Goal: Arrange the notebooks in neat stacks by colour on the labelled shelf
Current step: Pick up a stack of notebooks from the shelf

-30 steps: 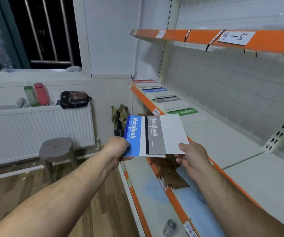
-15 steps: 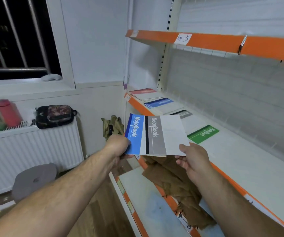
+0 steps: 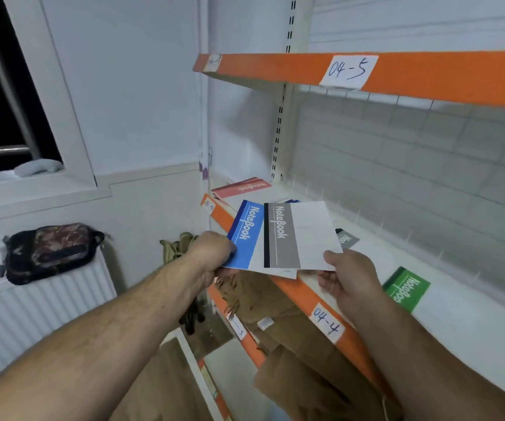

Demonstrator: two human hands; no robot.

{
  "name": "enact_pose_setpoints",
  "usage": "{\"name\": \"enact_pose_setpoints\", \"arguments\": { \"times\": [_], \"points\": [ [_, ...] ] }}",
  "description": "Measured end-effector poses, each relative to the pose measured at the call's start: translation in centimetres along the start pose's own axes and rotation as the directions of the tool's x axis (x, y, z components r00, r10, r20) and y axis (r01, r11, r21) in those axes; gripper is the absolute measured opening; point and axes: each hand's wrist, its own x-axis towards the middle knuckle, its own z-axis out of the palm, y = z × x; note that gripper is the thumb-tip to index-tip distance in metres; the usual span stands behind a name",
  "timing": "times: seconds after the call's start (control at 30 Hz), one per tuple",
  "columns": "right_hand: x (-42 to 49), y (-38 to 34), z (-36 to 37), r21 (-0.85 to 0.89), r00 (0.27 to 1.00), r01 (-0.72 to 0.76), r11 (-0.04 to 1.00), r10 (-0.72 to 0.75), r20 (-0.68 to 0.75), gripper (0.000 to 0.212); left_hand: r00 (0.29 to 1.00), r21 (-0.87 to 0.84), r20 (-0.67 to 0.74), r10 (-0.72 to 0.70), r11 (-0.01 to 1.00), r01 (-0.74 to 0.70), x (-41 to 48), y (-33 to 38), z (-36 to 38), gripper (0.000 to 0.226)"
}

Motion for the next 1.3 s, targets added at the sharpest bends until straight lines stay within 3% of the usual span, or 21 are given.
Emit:
{"name": "enact_pose_setpoints", "arguments": {
  "times": [0.2,0.33,0.43,0.53,0.6,0.73,0.9,1.17,1.3],
  "points": [
    [4.0,-0.9,0.5,0.002,0.995,0.025,1.000,-0.025,-0.096,0.010,0.996,0.108,0.076,0.036,0.993,-0.044,5.5,2.1,2.7,0.011],
    [6.1,-1.2,0.8,0.028,0.984,0.036,0.999,-0.030,-0.177,0.009,0.982,0.308,0.162,0.100,0.940,-0.147,10.4,3.4,4.4,0.020],
    [7.1,-1.5,1.6,0.055,0.966,0.049,0.997,-0.033,-0.256,0.012,0.965,0.311,0.237,0.114,0.932,-0.186,13.7,4.5,5.7,0.027],
    [8.0,-1.6,2.6,0.052,0.943,0.054,0.997,-0.033,-0.330,0.011,0.954,0.227,0.298,0.035,0.968,-0.106,15.6,5.8,6.8,0.006],
    [8.8,-1.6,3.1,0.059,0.922,0.054,0.997,-0.028,-0.385,0.007,0.936,0.277,0.349,0.041,0.950,-0.145,16.9,6.5,7.2,0.018],
    [9.6,-1.4,3.9,0.090,0.871,0.090,0.992,-0.034,-0.489,0.004,0.868,0.436,0.462,0.182,0.806,-0.401,19.7,7.0,7.6,0.023],
    [9.1,-0.6,5.4,0.134,0.824,0.113,0.985,-0.018,-0.567,0.003,0.761,0.563,0.596,0.255,0.543,-0.623,21.7,7.0,7.4,0.022],
    [7.7,0.5,6.6,0.162,0.765,0.142,0.977,-0.004,-0.643,0.005,0.632,0.577,0.714,0.302,0.258,-0.775,21.9,6.8,7.2,0.009],
    [6.5,1.1,6.6,0.153,0.722,0.144,0.978,0.002,-0.692,0.007,0.621,0.581,0.725,0.298,0.220,-0.784,21.9,6.8,7.1,0.018]
  ]
}}
